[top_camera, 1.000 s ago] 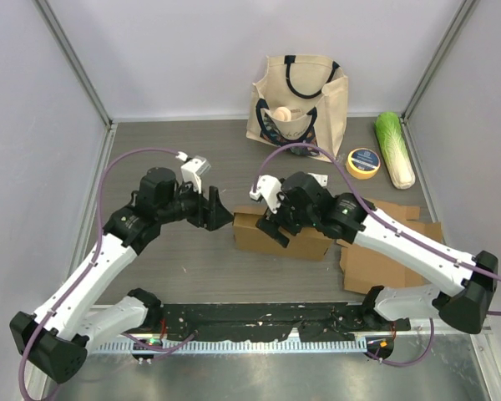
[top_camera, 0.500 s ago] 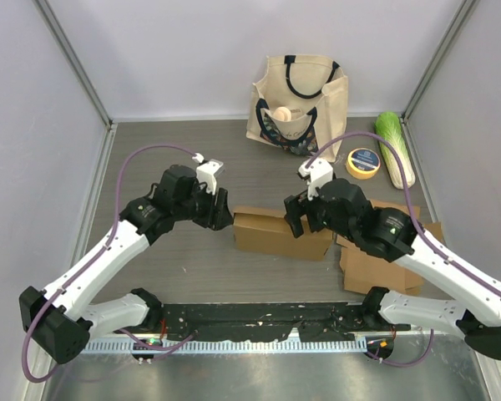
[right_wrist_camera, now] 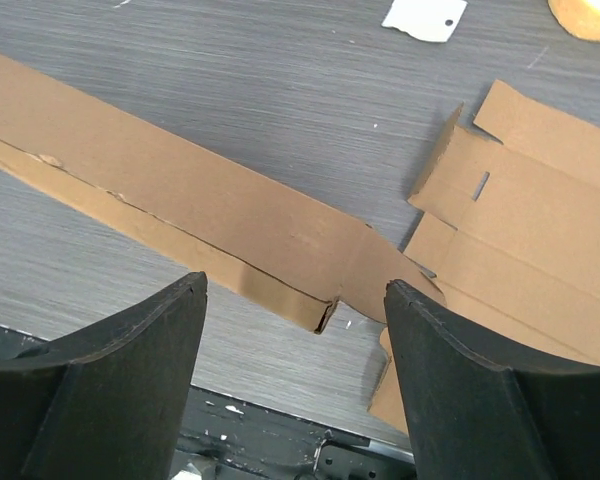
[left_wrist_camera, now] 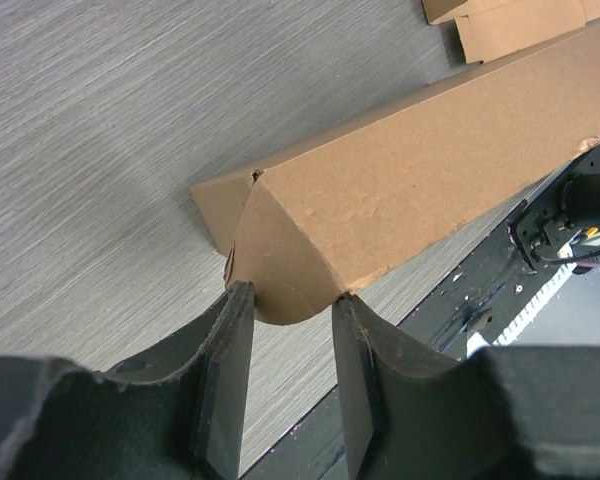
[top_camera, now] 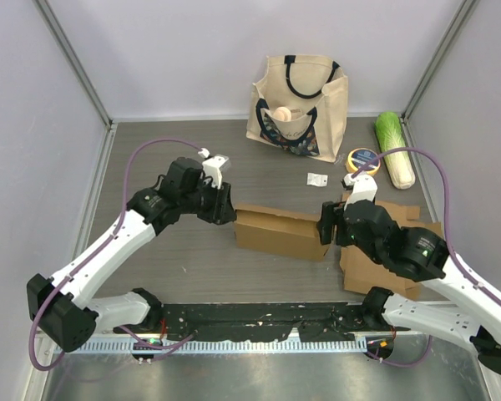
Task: Fold the paper box
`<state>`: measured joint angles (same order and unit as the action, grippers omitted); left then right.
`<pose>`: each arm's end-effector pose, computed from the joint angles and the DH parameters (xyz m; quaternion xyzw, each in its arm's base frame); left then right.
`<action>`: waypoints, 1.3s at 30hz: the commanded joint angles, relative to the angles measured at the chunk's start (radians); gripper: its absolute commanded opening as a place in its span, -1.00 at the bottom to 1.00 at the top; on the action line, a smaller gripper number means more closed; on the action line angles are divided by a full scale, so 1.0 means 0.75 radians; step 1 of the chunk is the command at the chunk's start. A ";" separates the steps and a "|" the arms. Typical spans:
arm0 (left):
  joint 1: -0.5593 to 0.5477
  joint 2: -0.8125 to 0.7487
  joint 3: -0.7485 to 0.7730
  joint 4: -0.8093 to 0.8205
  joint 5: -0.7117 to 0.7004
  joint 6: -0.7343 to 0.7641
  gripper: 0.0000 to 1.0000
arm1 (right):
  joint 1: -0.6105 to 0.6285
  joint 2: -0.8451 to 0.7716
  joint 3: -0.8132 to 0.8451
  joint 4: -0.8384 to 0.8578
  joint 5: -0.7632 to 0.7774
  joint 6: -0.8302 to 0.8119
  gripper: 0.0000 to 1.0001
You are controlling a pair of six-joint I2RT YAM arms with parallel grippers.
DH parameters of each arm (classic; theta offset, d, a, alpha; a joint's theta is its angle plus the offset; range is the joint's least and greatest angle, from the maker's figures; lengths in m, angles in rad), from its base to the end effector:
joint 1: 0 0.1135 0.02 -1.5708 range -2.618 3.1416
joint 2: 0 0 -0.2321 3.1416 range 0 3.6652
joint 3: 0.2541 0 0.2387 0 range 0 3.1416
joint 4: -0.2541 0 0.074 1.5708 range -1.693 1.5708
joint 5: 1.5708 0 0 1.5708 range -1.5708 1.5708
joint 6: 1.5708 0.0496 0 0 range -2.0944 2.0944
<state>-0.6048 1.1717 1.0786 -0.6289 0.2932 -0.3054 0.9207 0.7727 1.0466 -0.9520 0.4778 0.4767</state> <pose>0.2029 -0.1577 0.2853 0.1939 0.8825 -0.2986 0.3074 0.1101 0.1071 0.3217 -0.0933 0.8774 0.1063 0.4584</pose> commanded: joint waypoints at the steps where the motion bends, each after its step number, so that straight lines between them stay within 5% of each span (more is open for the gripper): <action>1: -0.010 0.019 0.094 -0.037 0.010 0.012 -0.19 | -0.002 0.025 -0.009 -0.007 0.071 0.103 0.52; 5: -0.014 0.031 0.100 -0.053 -0.002 0.021 0.21 | -0.002 -0.026 -0.037 -0.001 0.040 0.084 0.65; 7: -0.014 0.025 0.080 -0.043 -0.016 0.023 0.19 | -0.002 -0.053 -0.052 -0.007 0.107 0.131 0.76; 16: -0.014 0.019 0.083 -0.004 -0.009 -0.002 -0.24 | -0.002 -0.073 -0.176 0.005 0.273 0.428 0.44; 34: -0.014 0.064 0.278 -0.196 -0.006 -0.067 -1.00 | -0.002 0.035 -0.279 0.115 0.329 0.400 0.43; 39: -0.014 0.098 0.327 -0.256 0.026 -0.114 -1.00 | -0.004 0.084 -0.287 0.175 0.281 0.338 0.41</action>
<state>-0.6094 1.2324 1.2613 -0.7910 0.2794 -0.3534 0.9203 0.8013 0.8471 -0.8696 0.7086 0.7628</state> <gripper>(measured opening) 0.010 0.710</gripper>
